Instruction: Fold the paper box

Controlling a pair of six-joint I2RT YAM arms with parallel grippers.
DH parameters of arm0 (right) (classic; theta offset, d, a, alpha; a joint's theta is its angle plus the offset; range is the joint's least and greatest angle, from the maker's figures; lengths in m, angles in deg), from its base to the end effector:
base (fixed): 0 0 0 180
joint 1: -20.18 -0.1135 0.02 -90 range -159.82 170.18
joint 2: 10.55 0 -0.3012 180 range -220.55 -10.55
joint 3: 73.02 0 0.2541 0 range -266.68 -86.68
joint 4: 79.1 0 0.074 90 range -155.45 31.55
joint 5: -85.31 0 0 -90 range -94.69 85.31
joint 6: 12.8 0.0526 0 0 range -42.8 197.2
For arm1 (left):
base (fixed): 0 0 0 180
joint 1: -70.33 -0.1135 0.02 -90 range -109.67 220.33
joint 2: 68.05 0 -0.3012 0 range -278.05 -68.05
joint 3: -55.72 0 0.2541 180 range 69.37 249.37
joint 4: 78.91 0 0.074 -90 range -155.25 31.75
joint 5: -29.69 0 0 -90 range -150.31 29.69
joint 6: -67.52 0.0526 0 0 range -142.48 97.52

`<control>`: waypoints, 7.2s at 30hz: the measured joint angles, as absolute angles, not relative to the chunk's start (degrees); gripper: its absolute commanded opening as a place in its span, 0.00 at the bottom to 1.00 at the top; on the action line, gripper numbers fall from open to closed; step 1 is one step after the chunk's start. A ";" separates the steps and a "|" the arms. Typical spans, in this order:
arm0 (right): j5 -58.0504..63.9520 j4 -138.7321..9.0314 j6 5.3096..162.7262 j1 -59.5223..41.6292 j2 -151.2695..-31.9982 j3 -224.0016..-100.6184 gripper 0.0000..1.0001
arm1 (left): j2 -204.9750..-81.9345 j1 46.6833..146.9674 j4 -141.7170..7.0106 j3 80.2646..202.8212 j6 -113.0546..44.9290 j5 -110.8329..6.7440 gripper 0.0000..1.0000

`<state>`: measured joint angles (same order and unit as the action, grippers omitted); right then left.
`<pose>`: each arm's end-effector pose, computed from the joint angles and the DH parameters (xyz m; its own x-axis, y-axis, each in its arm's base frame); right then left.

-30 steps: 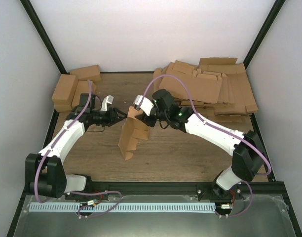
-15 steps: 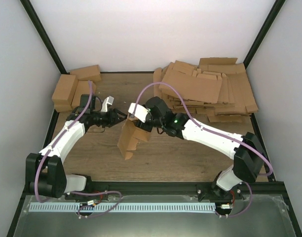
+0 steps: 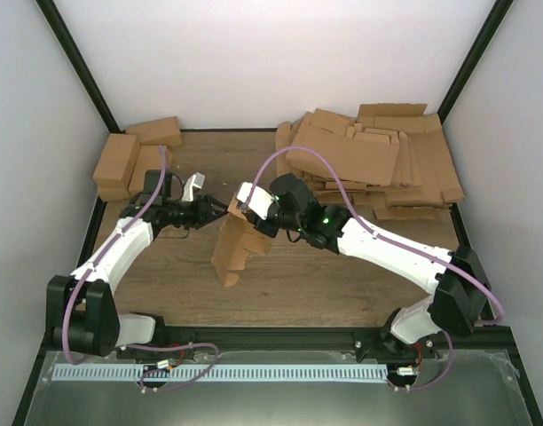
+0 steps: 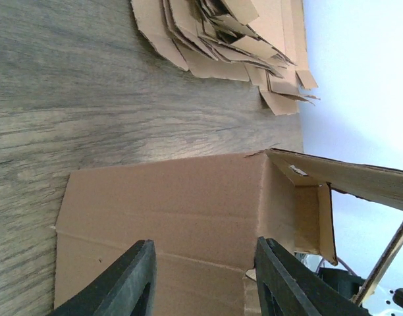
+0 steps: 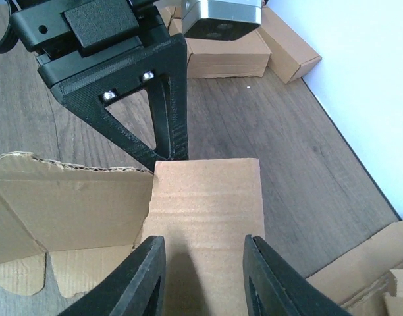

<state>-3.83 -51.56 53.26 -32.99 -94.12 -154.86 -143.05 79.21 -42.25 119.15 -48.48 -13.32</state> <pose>0.2096 0.2812 0.3432 0.0601 -0.5966 -0.8003 -0.8576 0.3794 -0.3473 0.2551 -0.0788 0.2715 -0.9194 -0.1590 -0.3596 0.2042 0.5886 -0.7822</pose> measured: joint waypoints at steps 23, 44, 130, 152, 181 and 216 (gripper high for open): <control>-0.44 -49.26 55.29 -33.01 -93.75 -153.79 0.41 | -142.48 79.21 -42.51 118.76 -49.38 -13.26 0.46; -1.18 -45.41 53.43 -31.00 -101.25 -161.81 0.39 | -142.11 79.21 -42.44 118.63 -49.36 -13.28 0.46; 2.58 -44.50 61.17 -18.08 -98.58 -157.02 0.02 | -139.71 74.93 -28.72 135.37 -45.14 -20.01 0.65; 19.34 -41.72 78.53 -13.95 -108.29 -146.44 0.64 | -140.95 83.08 -34.57 118.74 -45.27 -20.03 0.73; 25.42 -56.65 79.88 -6.98 -81.21 -131.65 0.74 | -140.38 119.10 -22.64 139.00 -36.66 -53.32 0.87; 8.76 -73.11 78.35 -17.73 -98.25 -122.07 0.45 | -150.98 119.89 -16.50 140.51 -43.24 -63.25 0.16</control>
<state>8.76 -73.11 78.35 -17.73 -98.25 -122.07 -150.98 119.89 -16.50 140.51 -43.24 -63.25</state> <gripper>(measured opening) 0.460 0.203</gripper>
